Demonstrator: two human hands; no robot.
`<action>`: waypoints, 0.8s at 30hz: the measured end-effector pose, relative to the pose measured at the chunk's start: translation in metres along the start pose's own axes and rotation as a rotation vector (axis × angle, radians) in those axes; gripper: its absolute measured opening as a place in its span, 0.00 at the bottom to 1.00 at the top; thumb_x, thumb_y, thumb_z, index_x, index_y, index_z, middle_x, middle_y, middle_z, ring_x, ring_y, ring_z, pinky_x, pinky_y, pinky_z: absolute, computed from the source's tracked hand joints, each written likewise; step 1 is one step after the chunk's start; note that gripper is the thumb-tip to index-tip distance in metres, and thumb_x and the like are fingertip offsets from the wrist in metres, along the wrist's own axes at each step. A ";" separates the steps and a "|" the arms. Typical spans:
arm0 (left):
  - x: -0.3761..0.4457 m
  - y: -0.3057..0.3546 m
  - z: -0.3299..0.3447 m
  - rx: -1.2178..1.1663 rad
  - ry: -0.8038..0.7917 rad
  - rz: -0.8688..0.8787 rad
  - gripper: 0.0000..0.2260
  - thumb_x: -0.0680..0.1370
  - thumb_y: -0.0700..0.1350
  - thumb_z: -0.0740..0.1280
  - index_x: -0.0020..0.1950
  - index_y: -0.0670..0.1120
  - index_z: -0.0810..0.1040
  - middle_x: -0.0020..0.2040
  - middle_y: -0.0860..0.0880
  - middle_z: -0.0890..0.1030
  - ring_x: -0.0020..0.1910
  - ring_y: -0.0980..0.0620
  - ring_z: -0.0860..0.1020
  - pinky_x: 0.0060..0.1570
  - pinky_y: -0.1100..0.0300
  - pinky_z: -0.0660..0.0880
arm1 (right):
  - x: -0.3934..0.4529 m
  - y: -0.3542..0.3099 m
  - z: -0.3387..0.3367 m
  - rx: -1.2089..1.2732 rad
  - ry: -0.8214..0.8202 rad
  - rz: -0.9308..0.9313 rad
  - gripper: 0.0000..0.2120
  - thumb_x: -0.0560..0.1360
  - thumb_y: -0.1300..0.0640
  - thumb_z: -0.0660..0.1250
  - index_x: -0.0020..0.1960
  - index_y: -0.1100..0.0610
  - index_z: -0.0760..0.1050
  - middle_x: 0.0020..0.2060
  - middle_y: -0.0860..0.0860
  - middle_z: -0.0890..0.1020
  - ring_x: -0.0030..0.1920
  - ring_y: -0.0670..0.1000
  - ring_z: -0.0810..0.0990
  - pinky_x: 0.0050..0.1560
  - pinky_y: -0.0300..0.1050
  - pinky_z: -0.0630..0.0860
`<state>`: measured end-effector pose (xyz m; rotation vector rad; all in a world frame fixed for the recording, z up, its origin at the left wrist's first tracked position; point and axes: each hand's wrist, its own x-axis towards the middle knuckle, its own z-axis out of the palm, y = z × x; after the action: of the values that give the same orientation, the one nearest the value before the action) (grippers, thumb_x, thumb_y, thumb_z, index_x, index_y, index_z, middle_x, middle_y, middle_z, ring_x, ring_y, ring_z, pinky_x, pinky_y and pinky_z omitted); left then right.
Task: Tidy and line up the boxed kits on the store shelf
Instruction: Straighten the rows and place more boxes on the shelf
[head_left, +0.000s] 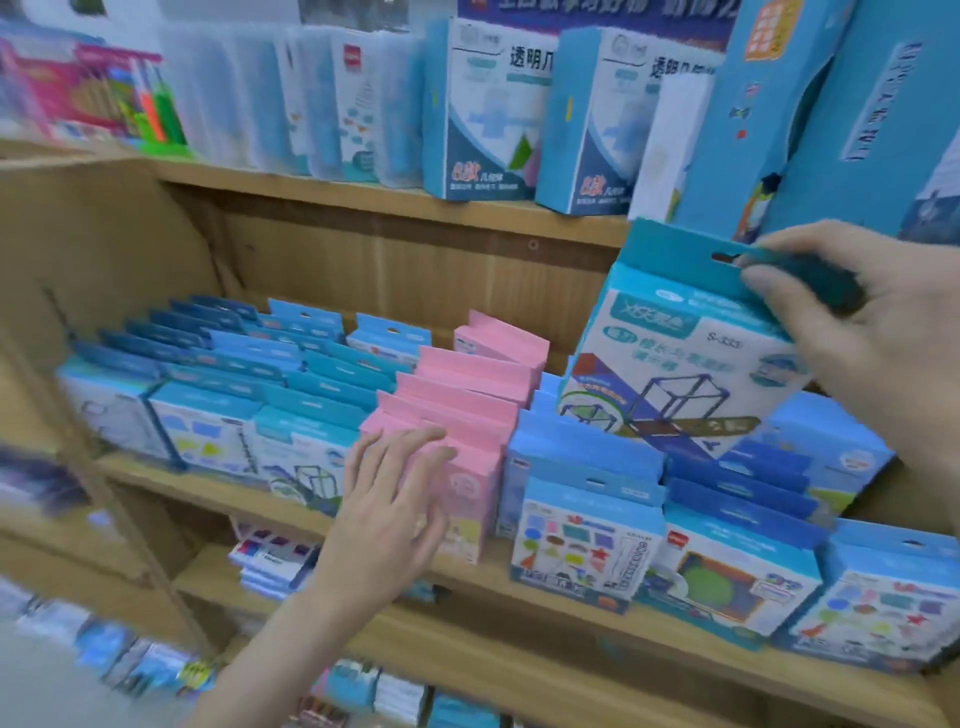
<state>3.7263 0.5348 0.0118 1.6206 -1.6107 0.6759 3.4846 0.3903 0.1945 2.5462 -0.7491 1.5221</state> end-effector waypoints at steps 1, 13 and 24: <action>-0.007 -0.015 -0.010 -0.002 -0.001 -0.047 0.14 0.72 0.42 0.60 0.58 0.45 0.71 0.59 0.47 0.72 0.58 0.46 0.71 0.63 0.48 0.63 | 0.002 -0.014 0.010 0.021 -0.026 -0.016 0.09 0.74 0.57 0.66 0.49 0.62 0.79 0.36 0.46 0.75 0.37 0.30 0.71 0.43 0.19 0.63; -0.047 -0.178 -0.098 -0.247 -0.111 -0.265 0.16 0.79 0.54 0.53 0.65 0.51 0.66 0.62 0.56 0.69 0.65 0.63 0.64 0.65 0.39 0.60 | -0.050 -0.172 0.212 0.178 -0.531 0.082 0.14 0.73 0.51 0.59 0.49 0.56 0.79 0.42 0.52 0.84 0.43 0.54 0.81 0.42 0.49 0.76; -0.034 -0.208 -0.045 0.290 -0.314 0.122 0.49 0.55 0.58 0.80 0.70 0.45 0.63 0.62 0.41 0.68 0.63 0.43 0.66 0.69 0.43 0.48 | -0.063 -0.178 0.283 -0.203 -0.295 -0.151 0.06 0.67 0.61 0.74 0.42 0.58 0.79 0.35 0.49 0.82 0.47 0.51 0.68 0.48 0.47 0.69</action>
<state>3.9356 0.5775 -0.0173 1.9251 -1.9192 0.7766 3.7688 0.4815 0.0301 2.6300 -0.6815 0.9849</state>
